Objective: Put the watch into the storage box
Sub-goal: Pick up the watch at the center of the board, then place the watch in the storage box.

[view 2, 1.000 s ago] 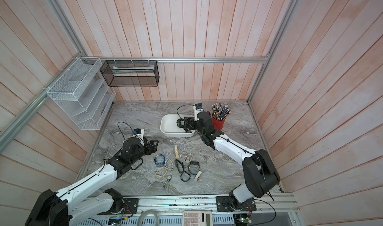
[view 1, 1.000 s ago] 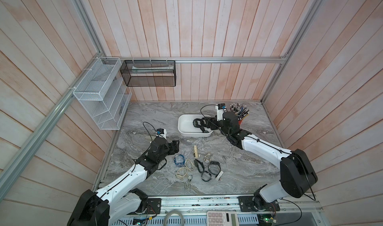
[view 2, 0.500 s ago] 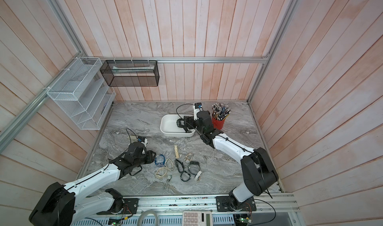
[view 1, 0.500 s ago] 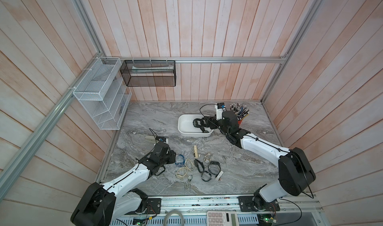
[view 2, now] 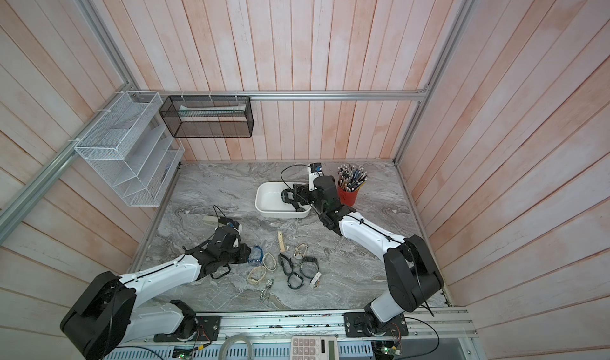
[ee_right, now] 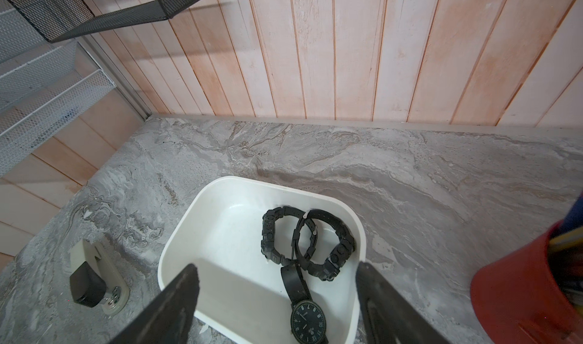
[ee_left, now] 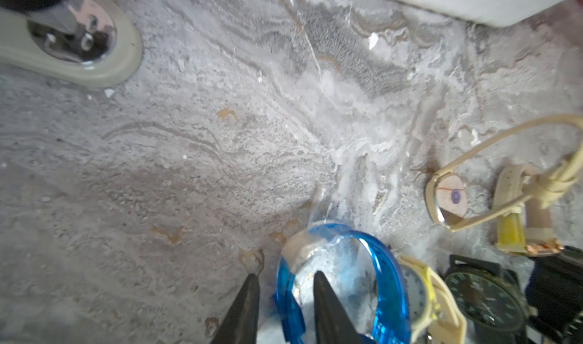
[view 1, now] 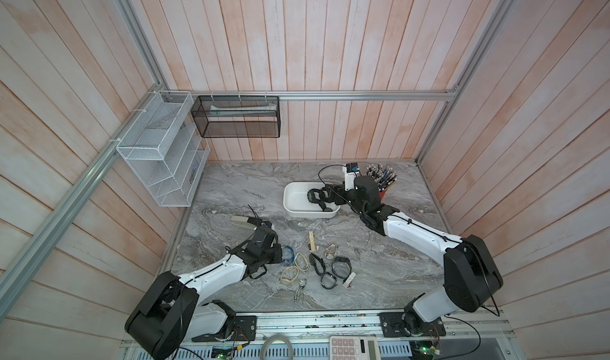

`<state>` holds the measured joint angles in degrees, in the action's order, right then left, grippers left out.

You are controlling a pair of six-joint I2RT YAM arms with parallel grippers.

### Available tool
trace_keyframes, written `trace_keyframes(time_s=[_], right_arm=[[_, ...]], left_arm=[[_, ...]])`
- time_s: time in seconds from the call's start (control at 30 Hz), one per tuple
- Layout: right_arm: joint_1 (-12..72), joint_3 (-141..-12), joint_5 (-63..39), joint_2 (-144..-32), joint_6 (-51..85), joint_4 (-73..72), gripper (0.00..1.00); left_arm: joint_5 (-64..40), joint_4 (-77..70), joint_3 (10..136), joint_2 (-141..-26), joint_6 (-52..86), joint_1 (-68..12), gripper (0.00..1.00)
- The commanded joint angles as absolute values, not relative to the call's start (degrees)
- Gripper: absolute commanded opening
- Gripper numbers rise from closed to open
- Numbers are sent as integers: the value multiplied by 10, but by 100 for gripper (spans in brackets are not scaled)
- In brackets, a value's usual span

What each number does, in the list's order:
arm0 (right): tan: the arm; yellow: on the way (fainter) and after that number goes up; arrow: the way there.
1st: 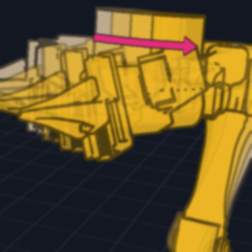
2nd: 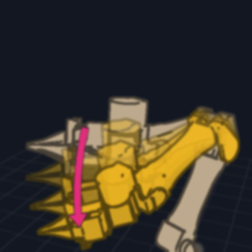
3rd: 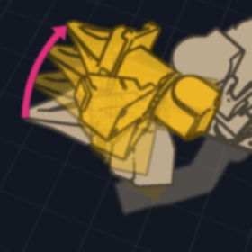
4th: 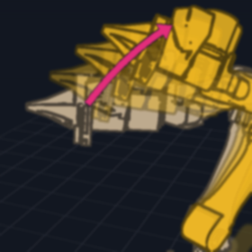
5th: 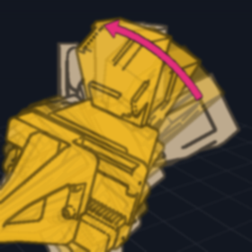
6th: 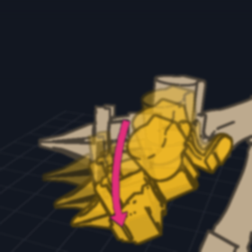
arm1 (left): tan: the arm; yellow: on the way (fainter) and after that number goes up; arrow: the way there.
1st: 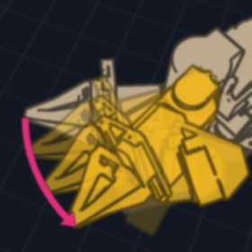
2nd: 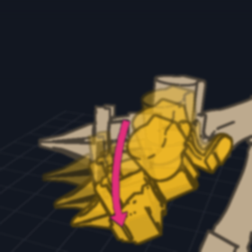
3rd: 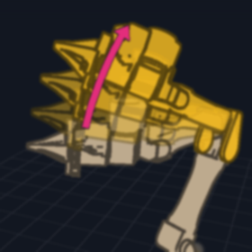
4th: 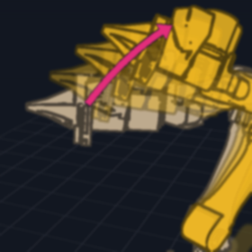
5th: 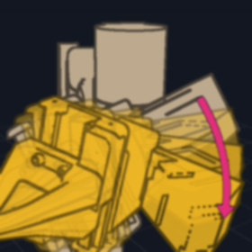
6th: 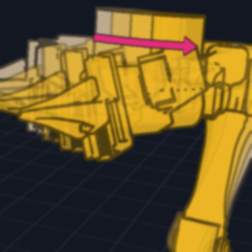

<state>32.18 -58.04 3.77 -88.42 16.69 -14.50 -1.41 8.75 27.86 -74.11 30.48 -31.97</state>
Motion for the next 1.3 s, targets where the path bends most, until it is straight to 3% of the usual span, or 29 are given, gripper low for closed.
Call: trace_keyframes(time_s=[0.0,0.33,0.87,1.27], right_arm=[[319,-586,48,-882,169,-144,80],[319,-591,48,-890,163,-142,80],[314,-581,50,-890,170,-149,80],[297,-503,66,-822,161,-179,81]], left_arm=[[1,100,311,-765,295,-329,25],[17,104,331,-787,302,-342,0],[80,169,436,-705,253,-343,0],[99,122,634,-883,140,-297,0]])
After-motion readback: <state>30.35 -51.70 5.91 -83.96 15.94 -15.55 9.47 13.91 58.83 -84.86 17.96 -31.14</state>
